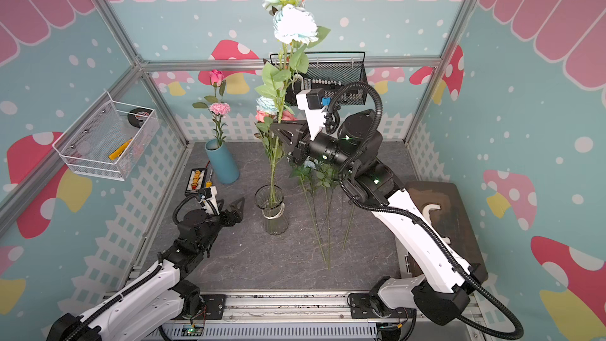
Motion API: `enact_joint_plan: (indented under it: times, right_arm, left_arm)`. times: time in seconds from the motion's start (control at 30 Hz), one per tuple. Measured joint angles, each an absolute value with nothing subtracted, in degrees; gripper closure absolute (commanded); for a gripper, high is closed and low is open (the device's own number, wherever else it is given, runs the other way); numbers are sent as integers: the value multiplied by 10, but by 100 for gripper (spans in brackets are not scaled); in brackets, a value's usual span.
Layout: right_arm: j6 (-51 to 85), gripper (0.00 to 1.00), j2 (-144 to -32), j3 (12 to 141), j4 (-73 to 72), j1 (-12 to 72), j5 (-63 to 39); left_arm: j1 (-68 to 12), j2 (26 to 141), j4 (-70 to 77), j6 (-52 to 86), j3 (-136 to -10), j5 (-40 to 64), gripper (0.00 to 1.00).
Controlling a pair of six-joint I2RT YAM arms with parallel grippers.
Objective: Pick out blue flowers from the vase
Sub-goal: Pick up the flower from the vase, then place the flower at the center of the board.
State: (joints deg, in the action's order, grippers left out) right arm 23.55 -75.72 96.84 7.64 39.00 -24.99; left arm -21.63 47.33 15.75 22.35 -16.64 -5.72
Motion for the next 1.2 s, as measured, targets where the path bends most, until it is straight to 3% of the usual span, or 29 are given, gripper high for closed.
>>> enact_joint_plan:
  times: [0.47, 0.83, 1.2]
  right_arm:
    - [187, 100, -699, 995, 212, 390, -169]
    - [147, 100, -557, 850, 303, 390, 75]
    - [149, 100, -542, 719, 371, 369, 251]
  left_arm:
    - [-206, 464, 162, 226, -158, -51, 9]
    - [-204, 452, 162, 228, -153, -48, 9]
    - [-204, 451, 161, 230, -152, -48, 9]
